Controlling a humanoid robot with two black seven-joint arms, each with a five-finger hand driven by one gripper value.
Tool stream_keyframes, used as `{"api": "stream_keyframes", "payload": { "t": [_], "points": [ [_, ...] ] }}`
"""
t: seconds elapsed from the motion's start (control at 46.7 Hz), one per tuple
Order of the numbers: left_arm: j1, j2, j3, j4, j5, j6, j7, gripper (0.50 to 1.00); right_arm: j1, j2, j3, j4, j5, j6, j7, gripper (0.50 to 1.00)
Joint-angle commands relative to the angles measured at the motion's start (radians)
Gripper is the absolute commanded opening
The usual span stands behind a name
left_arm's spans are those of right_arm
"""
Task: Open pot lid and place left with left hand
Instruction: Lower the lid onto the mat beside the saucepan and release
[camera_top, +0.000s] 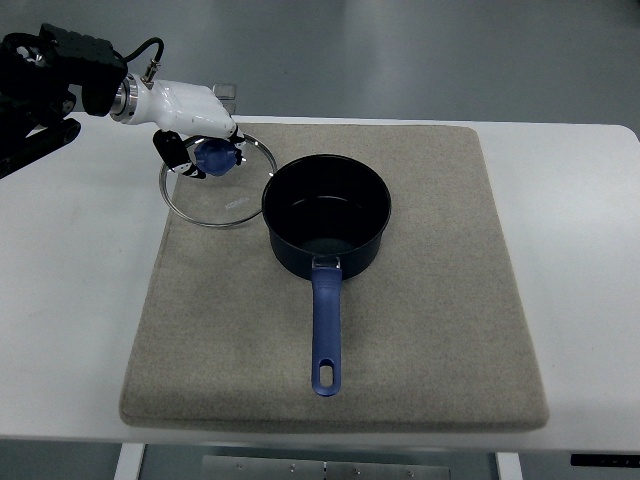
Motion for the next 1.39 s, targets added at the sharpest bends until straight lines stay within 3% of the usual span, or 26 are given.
{"api": "stream_keyframes", "payload": {
  "t": [0.0,1.113,1.156,1.263,1.37],
  "points": [
    [0.003,0.007,0.014,-0.008,0.000,0.002,0.000,0.500,0.000,0.000,0.000,0.001,0.000,0.000,0.000,0.917],
    [0.098,0.024,-0.008,-0.036,-0.060,0.077,0.000,0.501,0.000,0.000,0.000,0.001,0.000,0.000,0.000,0.917],
    [0.101,0.026,-0.022,-0.034,-0.120,0.075,0.000,0.691,0.000,0.000,0.000,0.001,0.000,0.000,0.000,0.917],
    [0.118,0.024,-0.032,-0.030,-0.272,0.075,0.000,0.945,0.000,0.000,0.000,0.001,0.000,0.000,0.000,0.917],
    [0.118,0.026,-0.030,-0.030,-0.293,0.074,0.000,0.990,0.000,0.000,0.000,-0.001,0.000,0.000,0.000,0.917]
  ]
}}
